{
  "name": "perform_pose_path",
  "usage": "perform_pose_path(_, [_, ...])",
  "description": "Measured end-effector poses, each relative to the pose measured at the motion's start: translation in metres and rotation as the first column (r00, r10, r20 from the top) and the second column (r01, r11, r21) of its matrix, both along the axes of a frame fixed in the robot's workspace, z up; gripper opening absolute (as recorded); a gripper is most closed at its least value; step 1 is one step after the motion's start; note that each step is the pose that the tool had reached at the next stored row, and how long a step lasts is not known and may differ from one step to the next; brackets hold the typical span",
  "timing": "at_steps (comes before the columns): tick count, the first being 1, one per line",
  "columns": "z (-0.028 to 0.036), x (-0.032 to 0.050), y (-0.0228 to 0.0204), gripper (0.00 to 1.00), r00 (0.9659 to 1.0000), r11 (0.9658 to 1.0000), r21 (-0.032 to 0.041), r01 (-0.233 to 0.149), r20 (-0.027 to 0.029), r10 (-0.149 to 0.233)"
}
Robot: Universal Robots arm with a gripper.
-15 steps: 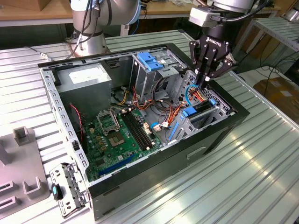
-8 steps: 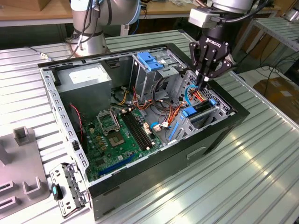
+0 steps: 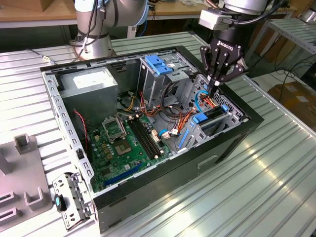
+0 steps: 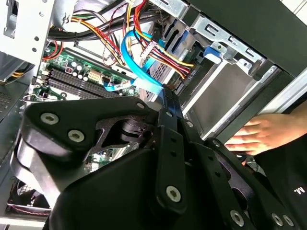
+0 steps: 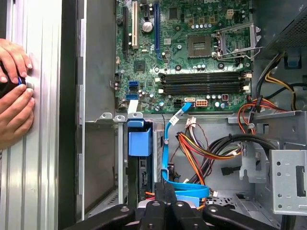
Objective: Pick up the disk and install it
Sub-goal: 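Insert the second disk wire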
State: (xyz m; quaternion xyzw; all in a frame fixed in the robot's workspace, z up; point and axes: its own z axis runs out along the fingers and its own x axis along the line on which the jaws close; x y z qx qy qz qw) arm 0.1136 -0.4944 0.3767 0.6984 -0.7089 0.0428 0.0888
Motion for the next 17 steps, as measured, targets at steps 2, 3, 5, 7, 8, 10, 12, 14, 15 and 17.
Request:
perform_pose_path(2, [-0.0004,0.0000,0.0000,0.17,1.0000,1.0000,-0.0022,0.000,0.0000,0.000])
perform_pose_path(3, [-0.0007,0.0000,0.0000,0.17,1.0000,1.0000,-0.0029,0.000,0.0000,0.000])
perform_pose_path(5, [-0.0015,0.0001,-0.0001,0.24,1.0000,1.0000,-0.0047,0.000,0.0000,0.000])
perform_pose_path(7, [-0.0024,0.0002,-0.0001,0.24,1.0000,1.0000,-0.0065,0.000,0.0000,0.000])
perform_pose_path(8, [-0.0030,0.0003,-0.0001,0.24,1.0000,1.0000,-0.0075,0.000,0.0000,0.000])
perform_pose_path(10, [-0.0044,0.0003,-0.0001,0.16,1.0000,1.0000,-0.0085,0.000,0.0000,0.000])
perform_pose_path(12, [-0.0067,0.0003,0.0000,0.16,1.0000,0.9999,-0.0111,0.000,0.0001,0.000])
perform_pose_path(14, [-0.0090,0.0003,0.0000,0.16,1.0000,0.9999,-0.0125,0.000,0.0001,0.000])
perform_pose_path(15, [-0.0097,0.0003,-0.0003,0.16,1.0000,0.9999,-0.0125,0.000,0.0001,0.000])
perform_pose_path(17, [-0.0102,0.0003,-0.0020,0.16,1.0000,1.0000,-0.0005,0.000,0.0001,0.000])
